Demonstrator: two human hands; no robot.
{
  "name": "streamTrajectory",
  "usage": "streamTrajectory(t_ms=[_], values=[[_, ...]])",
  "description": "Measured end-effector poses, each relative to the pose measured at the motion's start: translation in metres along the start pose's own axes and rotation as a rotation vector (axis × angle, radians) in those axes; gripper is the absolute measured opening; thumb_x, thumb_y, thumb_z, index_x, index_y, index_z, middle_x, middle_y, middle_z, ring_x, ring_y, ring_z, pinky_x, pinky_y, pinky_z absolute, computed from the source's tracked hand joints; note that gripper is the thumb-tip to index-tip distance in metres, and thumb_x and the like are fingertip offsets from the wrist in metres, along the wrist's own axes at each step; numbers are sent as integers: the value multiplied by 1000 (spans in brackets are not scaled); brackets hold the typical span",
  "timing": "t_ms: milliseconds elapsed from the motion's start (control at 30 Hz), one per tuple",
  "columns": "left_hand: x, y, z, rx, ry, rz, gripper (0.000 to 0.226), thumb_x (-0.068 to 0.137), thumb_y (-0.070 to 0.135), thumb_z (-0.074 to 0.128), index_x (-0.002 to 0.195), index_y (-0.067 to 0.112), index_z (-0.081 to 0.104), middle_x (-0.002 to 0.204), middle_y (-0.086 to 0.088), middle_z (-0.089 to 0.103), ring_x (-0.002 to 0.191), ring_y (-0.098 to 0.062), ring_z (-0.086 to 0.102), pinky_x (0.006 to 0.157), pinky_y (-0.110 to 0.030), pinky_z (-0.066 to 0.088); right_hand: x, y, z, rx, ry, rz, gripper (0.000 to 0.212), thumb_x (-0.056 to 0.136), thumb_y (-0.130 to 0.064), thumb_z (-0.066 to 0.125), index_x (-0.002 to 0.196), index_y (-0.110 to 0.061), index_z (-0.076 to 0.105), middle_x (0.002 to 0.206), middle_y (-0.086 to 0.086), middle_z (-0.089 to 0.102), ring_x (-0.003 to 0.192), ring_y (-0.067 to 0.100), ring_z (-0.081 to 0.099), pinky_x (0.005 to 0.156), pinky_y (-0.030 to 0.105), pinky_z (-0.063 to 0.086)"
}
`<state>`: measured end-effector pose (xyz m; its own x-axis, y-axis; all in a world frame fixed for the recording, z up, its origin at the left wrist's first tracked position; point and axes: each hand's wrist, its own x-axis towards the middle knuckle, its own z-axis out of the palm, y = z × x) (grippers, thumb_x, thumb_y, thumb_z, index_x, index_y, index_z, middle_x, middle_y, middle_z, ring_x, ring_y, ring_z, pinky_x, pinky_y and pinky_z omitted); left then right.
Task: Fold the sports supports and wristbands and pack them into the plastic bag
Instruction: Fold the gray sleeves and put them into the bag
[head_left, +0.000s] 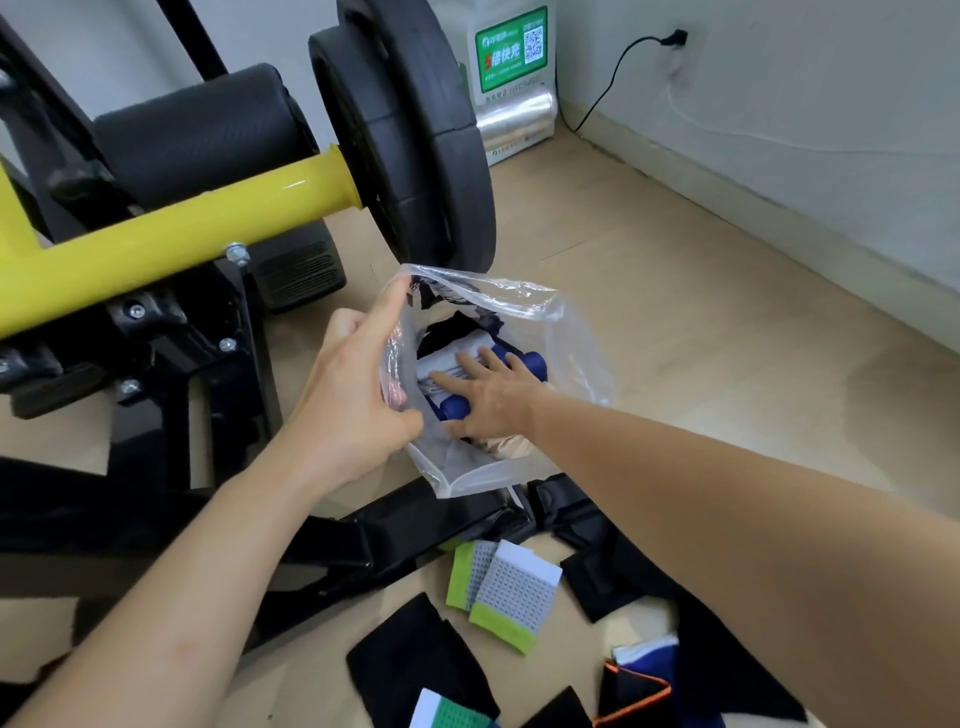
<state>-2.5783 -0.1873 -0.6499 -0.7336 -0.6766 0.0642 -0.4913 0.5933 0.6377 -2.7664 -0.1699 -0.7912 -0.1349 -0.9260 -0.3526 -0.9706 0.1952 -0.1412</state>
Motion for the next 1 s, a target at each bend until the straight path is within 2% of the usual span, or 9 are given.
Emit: streamTrajectory(t_ms=[133, 300, 400, 533, 633, 733, 867, 933, 1000], values=[[-6, 2, -2, 21, 7, 11, 117, 73, -5, 74, 156, 50, 13, 106, 5, 38, 87, 4, 52, 72, 2, 36, 4, 4, -11, 46, -60, 22, 87, 84, -80, 39, 154, -48, -1, 166, -2, -12, 152, 30, -9, 120, 60, 3], [-20, 5, 2, -11, 2, 12, 113, 73, 0, 77, 155, 50, 19, 107, 8, 38, 78, -4, 57, 70, -4, 44, -40, -1, -22, 288, 141, -69, 74, 92, -63, 50, 156, -37, 21, 166, 3, 10, 152, 27, 14, 120, 51, 17], [-29, 7, 6, -32, -6, 20, 110, 74, 2, 78, 154, 51, 22, 109, 6, 40, 72, -2, 56, 70, -10, 49, -80, -4, -21, 364, 229, -147, 69, 94, -54, 55, 154, -30, 30, 164, 5, 21, 149, 25, 24, 118, 47, 27], [-40, 10, 7, -65, -31, 46, 107, 73, 1, 81, 153, 50, 29, 113, 9, 40, 85, -10, 61, 78, -26, 58, -124, -3, -15, 445, 324, -187, 65, 93, -50, 60, 150, -26, 40, 155, 2, 38, 143, 22, 35, 114, 41, 34], [-50, 13, 7, -64, -46, 54, 101, 75, 3, 81, 152, 48, 34, 114, 10, 41, 92, -10, 59, 78, -21, 56, -155, 2, -11, 453, 403, -195, 57, 91, -48, 63, 141, -22, 53, 140, 0, 55, 129, 21, 49, 107, 40, 41], [-64, 16, 10, -37, -51, 88, 95, 76, 4, 81, 152, 41, 37, 123, 11, 43, 104, -9, 59, 85, -17, 53, -187, 7, -1, 447, 508, -231, 47, 86, -39, 70, 127, -16, 65, 121, 2, 66, 113, 21, 59, 97, 36, 48], [-96, 22, 24, 36, -18, 133, 89, 76, 6, 82, 151, 34, 42, 145, 9, 37, 130, -4, 43, 100, -15, 43, -224, 18, 22, 435, 385, -180, 50, 84, -50, 64, 122, -19, 67, 116, -2, 67, 108, 19, 60, 94, 36, 49], [-114, 24, 36, 108, 11, 156, 84, 77, 10, 82, 149, 33, 45, 150, 9, 34, 132, -1, 38, 98, -11, 37, -237, 25, 38, 438, 333, -148, 54, 82, -54, 63, 122, -18, 67, 115, 1, 67, 109, 21, 60, 96, 34, 48], [-132, 22, 50, 151, 32, 196, 79, 76, 8, 81, 146, 29, 50, 150, 4, 36, 127, -7, 45, 93, -20, 45, -247, 29, 50, 436, 293, -105, 50, 82, -47, 71, 122, -16, 68, 116, 4, 67, 111, 23, 60, 97, 33, 45]])
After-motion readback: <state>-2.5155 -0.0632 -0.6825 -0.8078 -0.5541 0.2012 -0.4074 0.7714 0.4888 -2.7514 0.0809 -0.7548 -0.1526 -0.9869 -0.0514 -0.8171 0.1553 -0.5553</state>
